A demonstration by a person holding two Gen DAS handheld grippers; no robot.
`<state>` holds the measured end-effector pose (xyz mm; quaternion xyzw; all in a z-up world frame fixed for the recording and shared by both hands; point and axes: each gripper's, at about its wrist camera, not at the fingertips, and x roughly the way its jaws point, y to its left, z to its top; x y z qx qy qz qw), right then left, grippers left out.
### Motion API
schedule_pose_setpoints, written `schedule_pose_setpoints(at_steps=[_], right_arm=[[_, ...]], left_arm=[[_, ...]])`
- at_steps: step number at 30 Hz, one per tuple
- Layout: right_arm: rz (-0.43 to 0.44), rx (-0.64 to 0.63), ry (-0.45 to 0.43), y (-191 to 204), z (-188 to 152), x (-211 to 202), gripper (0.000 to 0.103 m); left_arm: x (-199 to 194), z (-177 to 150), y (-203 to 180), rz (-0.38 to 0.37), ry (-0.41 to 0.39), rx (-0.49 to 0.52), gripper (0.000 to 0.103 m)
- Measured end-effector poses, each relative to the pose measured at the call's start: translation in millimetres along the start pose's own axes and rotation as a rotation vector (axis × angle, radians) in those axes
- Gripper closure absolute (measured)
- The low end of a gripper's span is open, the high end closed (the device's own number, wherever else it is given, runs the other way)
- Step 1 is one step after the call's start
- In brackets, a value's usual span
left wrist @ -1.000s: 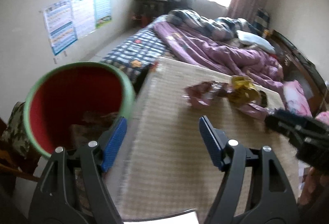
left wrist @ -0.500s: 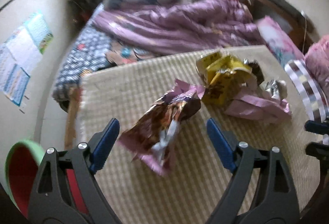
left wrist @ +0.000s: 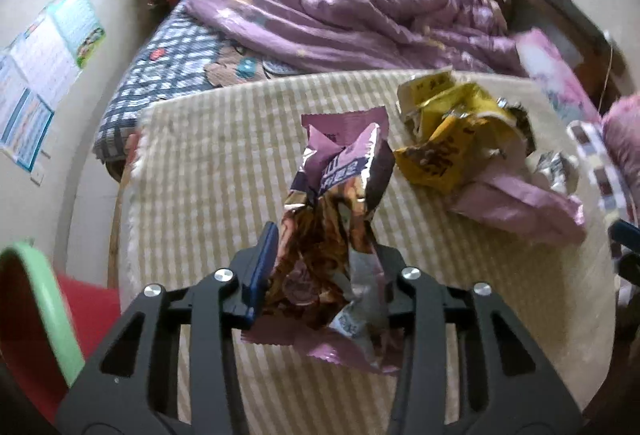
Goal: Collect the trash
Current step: 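Grasp the pink-brown snack wrapper with the left tool while the right tool grasps the pink plastic bag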
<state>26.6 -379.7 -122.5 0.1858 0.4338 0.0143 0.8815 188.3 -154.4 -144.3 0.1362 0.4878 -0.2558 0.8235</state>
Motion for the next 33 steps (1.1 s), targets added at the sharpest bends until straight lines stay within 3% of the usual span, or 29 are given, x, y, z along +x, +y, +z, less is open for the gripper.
schedule_pose_setpoints(at_steps=[6,10,20,22,26,33], right_arm=[[-0.047,-0.173,0.029,11.3,20.0,23.4,0.051],[-0.051,-0.267,0.089,21.8,22.1,51.3,0.053],[-0.109,-0.328,0.184,34.1,10.9,95.0,0.056],[-0.117,-0.331,0.194,36.5,8.1,99.5,0.069],[-0.132,-0.341,0.208,43.6,-1.2,103.3,0.081],[0.028,-0.265,0.107,86.3,1.7,52.8,0.084]], left_arm=[[-58.8,-33.3,-9.8,-0.046,-0.128,-0.139,0.064],[-83.2,-52.5,-19.2,-0.043,-0.164,-0.185,0.064],[-131.1,-91.8,-26.9,0.017,-0.243,-0.232,0.063],[-135.9,-96.8,-24.0,0.03,-0.248,-0.248,0.063],[-147.7,-106.1,-17.7,0.055,-0.259,-0.294,0.063],[-184.7,-111.3,-7.6,0.169,-0.319,-0.329,0.063]])
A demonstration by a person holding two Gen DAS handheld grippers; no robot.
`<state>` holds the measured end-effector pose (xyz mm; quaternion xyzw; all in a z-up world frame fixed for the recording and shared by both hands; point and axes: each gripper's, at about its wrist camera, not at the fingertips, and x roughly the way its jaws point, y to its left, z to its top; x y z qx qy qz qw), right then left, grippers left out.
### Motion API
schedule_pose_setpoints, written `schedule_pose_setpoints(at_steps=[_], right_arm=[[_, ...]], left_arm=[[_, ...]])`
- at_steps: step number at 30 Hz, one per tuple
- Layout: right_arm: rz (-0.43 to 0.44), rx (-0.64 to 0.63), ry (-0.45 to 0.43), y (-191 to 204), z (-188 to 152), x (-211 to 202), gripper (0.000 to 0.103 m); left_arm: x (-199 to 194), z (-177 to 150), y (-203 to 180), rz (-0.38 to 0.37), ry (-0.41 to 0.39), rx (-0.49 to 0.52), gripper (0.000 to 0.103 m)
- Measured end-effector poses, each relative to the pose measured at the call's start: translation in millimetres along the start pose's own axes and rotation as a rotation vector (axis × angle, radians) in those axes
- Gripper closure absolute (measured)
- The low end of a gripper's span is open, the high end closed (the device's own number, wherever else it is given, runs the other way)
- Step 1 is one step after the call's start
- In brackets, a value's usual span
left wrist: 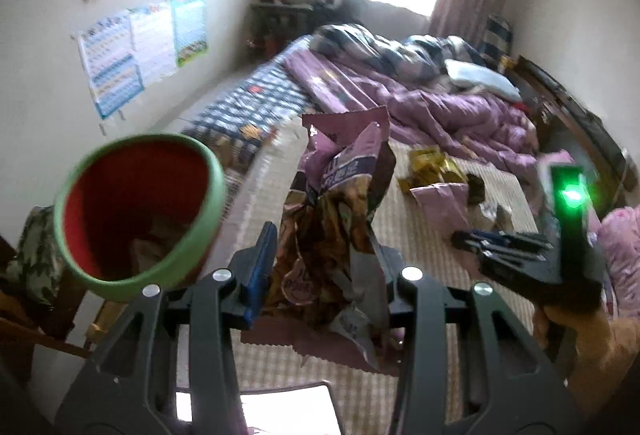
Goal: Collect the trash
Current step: 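Grasp the pink-brown snack wrapper with the left tool while the right tool grasps the pink plastic bag, then carry the pink wrapper with the left tool while the right tool carries the pink bag to the bin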
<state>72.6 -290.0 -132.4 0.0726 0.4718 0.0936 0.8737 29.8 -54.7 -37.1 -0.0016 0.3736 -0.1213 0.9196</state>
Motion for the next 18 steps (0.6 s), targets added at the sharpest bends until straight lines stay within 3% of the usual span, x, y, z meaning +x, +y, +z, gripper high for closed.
schedule_pose_setpoints(at_steps=[6,18], right_arm=[[0.104,-0.034,-0.104,58.2,21.7,-39.1,0.084],[0.16,-0.124,-0.113,129.1,39.4,-37.2,0.084]], left_arm=[[-30.0,13.1,11.8,0.075,-0.086,-0.008,0.063],[-44.0,7.8,57.5,0.113,-0.107,-0.079,0.063]])
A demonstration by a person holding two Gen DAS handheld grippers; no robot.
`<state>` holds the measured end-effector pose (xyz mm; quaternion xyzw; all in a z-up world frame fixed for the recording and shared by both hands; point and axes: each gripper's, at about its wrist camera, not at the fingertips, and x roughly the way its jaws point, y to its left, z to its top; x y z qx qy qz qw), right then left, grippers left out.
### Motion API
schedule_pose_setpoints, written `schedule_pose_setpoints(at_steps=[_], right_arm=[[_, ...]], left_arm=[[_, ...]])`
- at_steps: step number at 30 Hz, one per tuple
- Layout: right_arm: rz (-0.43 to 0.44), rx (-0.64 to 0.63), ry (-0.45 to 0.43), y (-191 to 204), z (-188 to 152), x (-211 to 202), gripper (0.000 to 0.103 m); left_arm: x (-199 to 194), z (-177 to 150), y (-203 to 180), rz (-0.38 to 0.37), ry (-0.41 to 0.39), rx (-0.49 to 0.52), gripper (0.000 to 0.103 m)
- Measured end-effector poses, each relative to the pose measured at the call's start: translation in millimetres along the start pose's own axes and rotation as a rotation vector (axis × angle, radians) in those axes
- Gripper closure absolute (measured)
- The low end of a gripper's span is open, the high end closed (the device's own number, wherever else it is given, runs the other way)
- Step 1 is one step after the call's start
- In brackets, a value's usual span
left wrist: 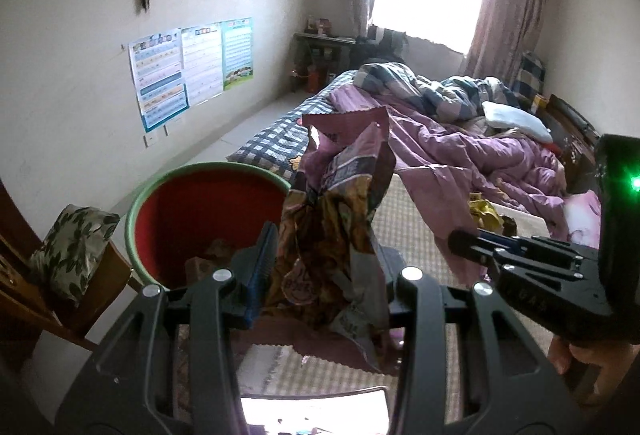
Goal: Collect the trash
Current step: 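Carry the pink wrapper with the left tool while the right tool carries the pink bag to the bin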
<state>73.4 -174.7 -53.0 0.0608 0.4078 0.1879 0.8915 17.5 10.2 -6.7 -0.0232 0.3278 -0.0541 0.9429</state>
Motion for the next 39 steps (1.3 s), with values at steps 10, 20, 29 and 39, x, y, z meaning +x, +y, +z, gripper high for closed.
schedule_pose_setpoints(at_steps=[10,20,29,39], right_arm=[[0.03,-0.025,0.032,31.3,4.4,30.2,0.084],[0.027,-0.014,0.041,48.5,9.8,47.3,0.084],[0.019,0.006,0.053,53.1,14.1,64.3,0.084],[0.111,0.101,0.072,57.6,28.6,104.0,0.084]], left_arm=[[5.7,2.9,34.8,0.017,0.008,-0.033,0.063],[14.8,7.3,57.3,0.015,0.019,-0.033,0.063],[25.8,10.8,69.3,0.001,0.035,-0.024,0.063],[83.2,-0.4,122.6,0.05,0.148,-0.058,0.063]])
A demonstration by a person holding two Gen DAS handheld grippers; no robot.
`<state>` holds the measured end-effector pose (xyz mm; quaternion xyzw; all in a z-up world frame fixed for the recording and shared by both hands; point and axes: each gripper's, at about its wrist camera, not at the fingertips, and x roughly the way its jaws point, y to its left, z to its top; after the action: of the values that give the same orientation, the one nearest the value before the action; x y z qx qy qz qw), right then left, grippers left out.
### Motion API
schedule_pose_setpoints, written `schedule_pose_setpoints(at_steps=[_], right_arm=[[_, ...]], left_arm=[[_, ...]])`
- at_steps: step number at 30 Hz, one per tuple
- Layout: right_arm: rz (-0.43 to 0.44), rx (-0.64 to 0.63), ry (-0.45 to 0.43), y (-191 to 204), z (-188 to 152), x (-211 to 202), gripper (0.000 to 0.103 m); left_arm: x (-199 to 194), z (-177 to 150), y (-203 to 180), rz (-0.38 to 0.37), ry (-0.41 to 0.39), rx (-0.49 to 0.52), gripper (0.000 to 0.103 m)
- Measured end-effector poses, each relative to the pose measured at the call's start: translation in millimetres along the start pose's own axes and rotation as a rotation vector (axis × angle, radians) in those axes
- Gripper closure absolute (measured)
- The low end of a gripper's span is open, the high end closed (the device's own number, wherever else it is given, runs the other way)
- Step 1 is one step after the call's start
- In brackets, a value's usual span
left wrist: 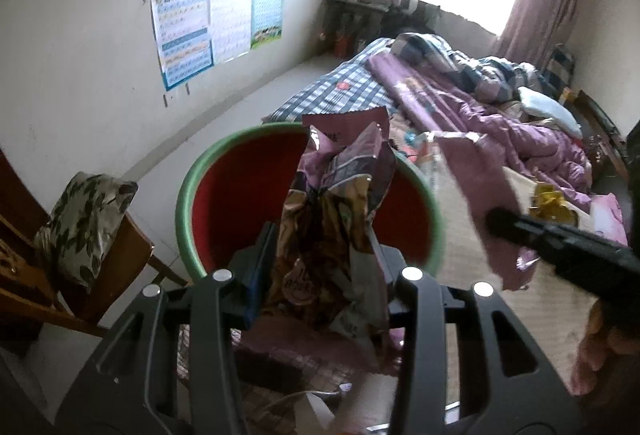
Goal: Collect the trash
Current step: 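Carry the pink wrapper with the left tool while the right tool carries the pink bag to the bin, then open the left tool over the bin while the right tool releases the pink bag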
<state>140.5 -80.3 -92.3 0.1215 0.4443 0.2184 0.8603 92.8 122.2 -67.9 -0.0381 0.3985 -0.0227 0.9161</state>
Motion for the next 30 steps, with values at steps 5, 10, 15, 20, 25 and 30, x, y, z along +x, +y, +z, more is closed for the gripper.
schedule_pose_setpoints(at_steps=[5,10,15,20,25,30], right_arm=[[0.063,0.036,0.013,8.3,16.6,23.9,0.084],[0.073,0.057,0.036,15.7,25.3,44.7,0.081],[0.063,0.045,0.045,21.9,23.2,52.4,0.076],[0.064,0.049,0.035,22.6,22.5,50.6,0.066],[0.078,0.045,0.015,22.5,23.2,41.5,0.061],[0.095,0.025,-0.012,22.3,24.1,25.3,0.057]], left_arm=[[31.9,6.6,13.6,0.012,0.042,0.005,0.063],[51.2,10.7,14.9,0.019,0.073,0.029,0.063],[63.3,9.5,19.2,0.024,0.106,0.021,0.059],[64.9,11.5,19.6,0.04,0.105,0.024,0.042],[60.1,9.7,20.5,0.056,0.097,0.013,0.039],[52.3,5.8,22.8,0.082,0.092,-0.005,0.037]])
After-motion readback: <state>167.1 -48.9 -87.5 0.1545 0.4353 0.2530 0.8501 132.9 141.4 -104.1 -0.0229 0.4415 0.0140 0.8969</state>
